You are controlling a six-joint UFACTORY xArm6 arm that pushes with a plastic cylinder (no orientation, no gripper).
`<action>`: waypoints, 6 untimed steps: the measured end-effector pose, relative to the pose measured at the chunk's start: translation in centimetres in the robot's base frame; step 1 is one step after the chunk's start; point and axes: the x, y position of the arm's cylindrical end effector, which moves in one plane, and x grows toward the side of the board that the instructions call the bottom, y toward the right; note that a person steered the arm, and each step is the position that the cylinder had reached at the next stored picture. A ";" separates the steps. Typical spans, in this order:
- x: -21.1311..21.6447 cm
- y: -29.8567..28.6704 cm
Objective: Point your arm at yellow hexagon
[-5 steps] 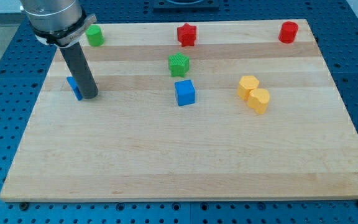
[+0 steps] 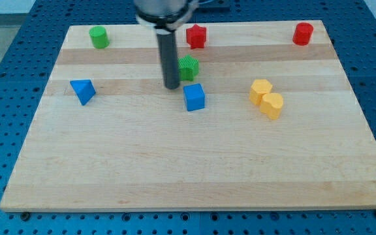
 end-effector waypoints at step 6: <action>4.3 17.9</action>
